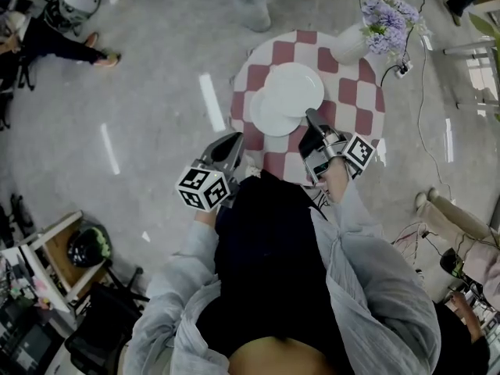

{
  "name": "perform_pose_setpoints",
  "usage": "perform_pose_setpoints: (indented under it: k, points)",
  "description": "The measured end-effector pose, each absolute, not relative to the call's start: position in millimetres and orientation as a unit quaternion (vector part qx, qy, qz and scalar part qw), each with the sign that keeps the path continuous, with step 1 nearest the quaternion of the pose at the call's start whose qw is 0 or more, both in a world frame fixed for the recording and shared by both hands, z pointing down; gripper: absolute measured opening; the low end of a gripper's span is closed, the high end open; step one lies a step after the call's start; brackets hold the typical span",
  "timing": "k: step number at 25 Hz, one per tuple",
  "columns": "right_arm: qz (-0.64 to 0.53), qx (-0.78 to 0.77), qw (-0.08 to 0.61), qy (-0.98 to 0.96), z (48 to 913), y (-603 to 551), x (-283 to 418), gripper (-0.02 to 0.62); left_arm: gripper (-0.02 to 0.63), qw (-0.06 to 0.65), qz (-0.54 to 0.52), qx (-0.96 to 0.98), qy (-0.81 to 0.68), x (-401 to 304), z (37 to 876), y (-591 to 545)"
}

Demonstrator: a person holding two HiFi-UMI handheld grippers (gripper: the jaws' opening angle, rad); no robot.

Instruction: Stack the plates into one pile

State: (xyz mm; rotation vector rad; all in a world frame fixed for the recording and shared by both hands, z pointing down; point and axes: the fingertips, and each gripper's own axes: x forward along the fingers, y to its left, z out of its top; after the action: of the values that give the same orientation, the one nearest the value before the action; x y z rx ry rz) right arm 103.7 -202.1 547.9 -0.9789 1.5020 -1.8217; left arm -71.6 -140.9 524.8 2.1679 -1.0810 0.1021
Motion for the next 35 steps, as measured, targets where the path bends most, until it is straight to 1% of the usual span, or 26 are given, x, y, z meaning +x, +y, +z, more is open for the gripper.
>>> perform_pose_setpoints:
  k: [8, 12, 22, 31, 33, 34, 35]
  points:
    - [-0.696, -0.345, 0.27, 0.569, 556, -170, 76, 0.015, 0.011, 0.353, 0.033, 0.829, -0.432, -84, 526, -130]
    - [-0.699, -0.352, 0.249, 0.57, 570, -163, 69, 0.017, 0.011, 0.358, 0.035, 0.824, -0.438, -88, 530, -125]
    - [-0.709, -0.392, 0.211, 0.547, 607, -151, 70, 0.014, 0.011, 0.367, 0.039, 0.817, -0.442, -87, 538, -128]
    - [-0.731, -0.412, 0.198, 0.507, 621, -150, 66, 0.019, 0.011, 0.374, 0.039, 0.82, -0.432, -75, 539, -130]
    - [-0.734, -0.417, 0.194, 0.5, 622, -151, 66, 0.033, 0.011, 0.374, 0.04, 0.82, -0.431, -73, 539, -130]
    - [-0.735, -0.416, 0.194, 0.499, 622, -152, 65, 0.07, 0.011, 0.375, 0.04, 0.82, -0.43, -73, 540, -129]
    - [-0.736, -0.414, 0.194, 0.499, 620, -153, 64, 0.124, 0.011, 0.375, 0.04, 0.82, -0.43, -73, 540, -129]
